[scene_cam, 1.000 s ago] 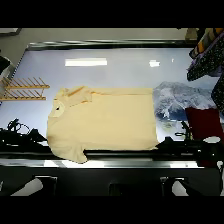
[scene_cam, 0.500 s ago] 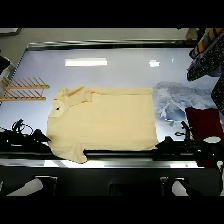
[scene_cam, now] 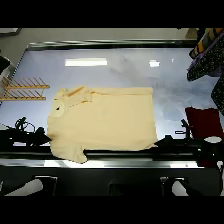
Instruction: Fold the clothes and pants, and hang the long-sleeved shirts on hangers.
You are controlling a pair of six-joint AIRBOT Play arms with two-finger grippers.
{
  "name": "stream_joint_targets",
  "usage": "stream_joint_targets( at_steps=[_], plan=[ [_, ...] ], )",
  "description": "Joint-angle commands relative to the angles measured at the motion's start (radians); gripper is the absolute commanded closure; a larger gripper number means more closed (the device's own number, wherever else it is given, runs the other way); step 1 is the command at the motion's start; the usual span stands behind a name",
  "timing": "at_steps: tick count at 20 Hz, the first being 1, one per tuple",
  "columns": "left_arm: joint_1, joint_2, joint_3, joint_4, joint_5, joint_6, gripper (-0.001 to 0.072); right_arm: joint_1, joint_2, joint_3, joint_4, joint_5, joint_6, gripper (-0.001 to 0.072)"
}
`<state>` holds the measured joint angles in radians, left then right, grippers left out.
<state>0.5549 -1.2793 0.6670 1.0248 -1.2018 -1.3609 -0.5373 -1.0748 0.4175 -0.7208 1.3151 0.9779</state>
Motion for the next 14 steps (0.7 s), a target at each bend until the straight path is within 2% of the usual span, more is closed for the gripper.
stream_joint_targets(
  at_steps=[1, 3, 5, 8, 10, 14],
  plan=[
    [-0.002, 0.01, 0.058, -0.069, 0.0, 0.003, 0.0691, 0.001, 0.001, 0.042, 0.137, -0.042, -0.051, 0.0684],
    [-0.018, 0.011, 0.126, -0.13, -0.001, 0.004, 0.0691, 0.01, 0.001, 0.129, 0.17, -0.068, -0.048, 0.0685],
    [-0.07, 0.011, 0.226, -0.145, -0.001, 0.004, 0.0691, 0.099, 0.0, 0.251, 0.138, -0.122, -0.009, 0.0685],
    [-0.154, 0.011, 0.422, -0.144, 0.0, -0.011, 0.0691, 0.286, 0.0, 0.475, 0.008, -0.302, 0.149, 0.0685],
    [-0.192, 0.011, 0.595, -0.144, -0.001, -0.055, 0.0691, 0.355, 0.0, 0.658, -0.098, -0.371, 0.238, 0.0685],
    [-0.219, 0.029, 1.018, -0.142, -0.027, -0.132, 0.0691, 0.37, 0.001, 1.046, -0.142, -0.301, 0.306, 0.0684]
  ],
)
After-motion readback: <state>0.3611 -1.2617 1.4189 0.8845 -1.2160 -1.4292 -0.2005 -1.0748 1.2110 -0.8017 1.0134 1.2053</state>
